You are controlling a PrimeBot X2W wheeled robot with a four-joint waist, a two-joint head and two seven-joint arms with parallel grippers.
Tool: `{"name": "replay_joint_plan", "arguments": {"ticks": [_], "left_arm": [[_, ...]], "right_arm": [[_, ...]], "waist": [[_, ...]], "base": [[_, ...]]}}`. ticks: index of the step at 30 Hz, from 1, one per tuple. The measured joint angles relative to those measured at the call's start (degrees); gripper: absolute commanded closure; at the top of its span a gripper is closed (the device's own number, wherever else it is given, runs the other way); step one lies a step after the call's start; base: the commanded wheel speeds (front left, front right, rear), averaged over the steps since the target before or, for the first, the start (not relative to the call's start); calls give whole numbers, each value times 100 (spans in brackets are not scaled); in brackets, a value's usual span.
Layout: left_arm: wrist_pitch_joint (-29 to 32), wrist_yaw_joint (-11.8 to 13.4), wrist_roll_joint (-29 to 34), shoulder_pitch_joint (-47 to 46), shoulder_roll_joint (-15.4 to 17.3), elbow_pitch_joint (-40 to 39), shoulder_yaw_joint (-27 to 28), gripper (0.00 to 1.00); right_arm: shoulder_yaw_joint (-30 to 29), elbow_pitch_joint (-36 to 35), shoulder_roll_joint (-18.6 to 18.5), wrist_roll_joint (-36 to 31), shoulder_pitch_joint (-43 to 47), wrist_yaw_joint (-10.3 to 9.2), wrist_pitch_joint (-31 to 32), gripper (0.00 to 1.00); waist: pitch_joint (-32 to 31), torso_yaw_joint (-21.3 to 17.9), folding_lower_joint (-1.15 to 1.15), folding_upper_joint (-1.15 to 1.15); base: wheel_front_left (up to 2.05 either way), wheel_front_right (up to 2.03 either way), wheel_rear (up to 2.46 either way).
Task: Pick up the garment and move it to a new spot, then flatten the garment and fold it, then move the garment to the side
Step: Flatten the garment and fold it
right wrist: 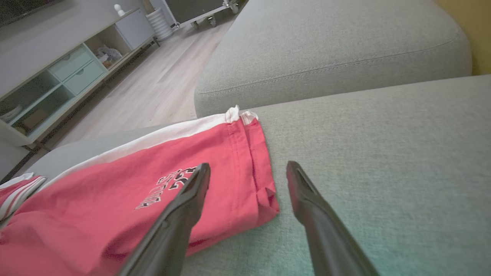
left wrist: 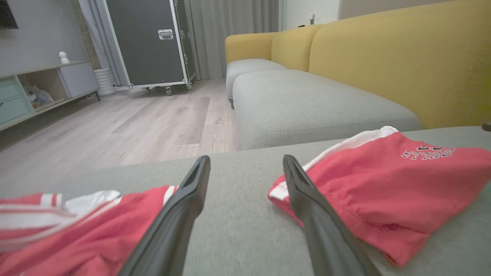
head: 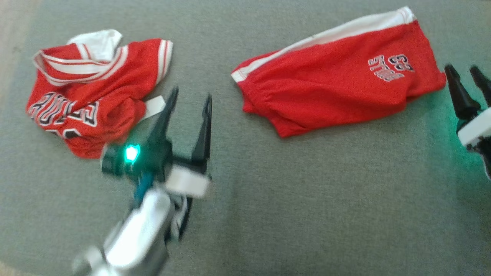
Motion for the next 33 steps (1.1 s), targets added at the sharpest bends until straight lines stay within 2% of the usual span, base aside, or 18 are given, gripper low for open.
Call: {"name": "replay_joint_plan", "arguments": {"ticks": [3,6,12,18,19,21,24,28,33], "left_arm": [[-8,208,423,872,-154,-478,314,0],[-15,229,800,1560,-370,-889,572,0],[-15,48,1182,1999,-569,-1159,762,0],[-15,-225,1452,2130,-722,-1183,932,0],[-15,-232,1508,2121,-742,-1165,945,0],[-15,-280,1560,2110,-782,-1121,984,0],[-15,-332,1633,2101,-805,-1057,1129,0],[-15,-425,1719,2103,-825,-987,1218,0],[-15,-524,1750,2165,-833,-867,1327,0]], "right_arm": [[-15,368,85,62,107,0,13,0],[-120,829,179,62,103,0,43,0],[-242,1629,185,-16,-101,0,157,0],[-191,2398,188,-140,-508,0,803,0],[-163,2458,198,-140,-514,0,918,10],[-159,2460,194,-135,-566,0,998,100],[-147,2348,308,-104,-667,0,1114,100],[-119,2254,513,-73,-561,0,850,100],[-121,2070,506,71,-157,0,536,100]], "waist": [[-164,114,-1,0],[-273,387,0,0],[-294,821,1,0],[-91,1123,2,0],[-55,1144,2,0],[0,1167,2,0],[-1,1096,3,0],[-126,879,2,0],[-408,488,2,0]], "base": [[0,0,0],[0,0,0],[0,0,0],[0,0,0],[0,0,0],[0,0,0],[0,0,0],[0,0,0],[0,0,0]]}}
